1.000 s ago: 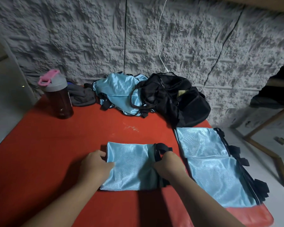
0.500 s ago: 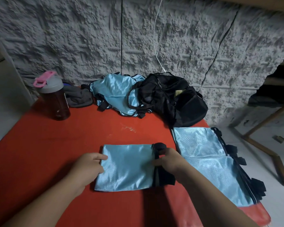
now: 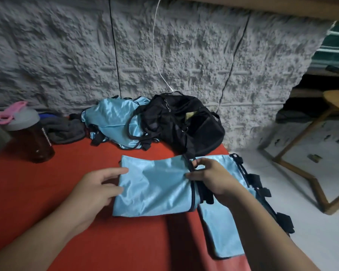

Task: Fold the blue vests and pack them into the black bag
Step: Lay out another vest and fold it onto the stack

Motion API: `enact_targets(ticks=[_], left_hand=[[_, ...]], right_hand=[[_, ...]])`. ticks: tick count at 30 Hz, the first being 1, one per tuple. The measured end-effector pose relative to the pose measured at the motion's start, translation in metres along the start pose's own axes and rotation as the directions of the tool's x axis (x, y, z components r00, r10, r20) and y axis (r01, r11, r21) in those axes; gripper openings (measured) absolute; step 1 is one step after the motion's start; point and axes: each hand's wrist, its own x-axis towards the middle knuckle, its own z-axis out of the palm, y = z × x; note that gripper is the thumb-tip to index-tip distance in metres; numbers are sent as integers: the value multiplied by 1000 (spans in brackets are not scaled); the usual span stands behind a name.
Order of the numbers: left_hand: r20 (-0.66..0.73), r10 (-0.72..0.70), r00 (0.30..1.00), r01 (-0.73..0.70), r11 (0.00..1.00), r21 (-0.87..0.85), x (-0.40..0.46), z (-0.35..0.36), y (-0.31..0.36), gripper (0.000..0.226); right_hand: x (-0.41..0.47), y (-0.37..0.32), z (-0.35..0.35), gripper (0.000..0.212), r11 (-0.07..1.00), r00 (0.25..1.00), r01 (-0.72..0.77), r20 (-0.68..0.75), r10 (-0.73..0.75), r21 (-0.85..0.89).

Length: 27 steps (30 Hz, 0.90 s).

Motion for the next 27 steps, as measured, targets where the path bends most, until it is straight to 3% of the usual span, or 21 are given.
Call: enact_targets(ticks=[6, 12, 18, 22, 25, 27], left_hand=[[69, 128, 989, -120, 987, -109, 41, 83, 41, 48], [150, 115, 982, -92, 985, -149, 86, 176, 26, 50], [151, -37, 988, 50, 995, -82, 104, 203, -22, 55], [129, -58, 990, 61, 998, -19, 105, 202, -41, 55], [120, -58, 991, 53, 998, 45, 108, 199, -50, 55], [123, -55, 991, 44, 995, 90, 110, 199, -51, 54]], right_hand=[[-2, -27, -90, 33, 993, 963, 114, -249, -104, 25], [28, 1, -158, 21, 986, 812, 131, -559, -166, -102], [66, 61, -154, 29, 923, 791, -38, -576, -206, -382], [68, 72, -145, 26, 868, 777, -122, -591, -218, -481], [64, 74, -139, 34, 772, 716, -279, -660, -229, -571], [58, 70, -136, 35, 738, 669, -289, -680, -299, -609]])
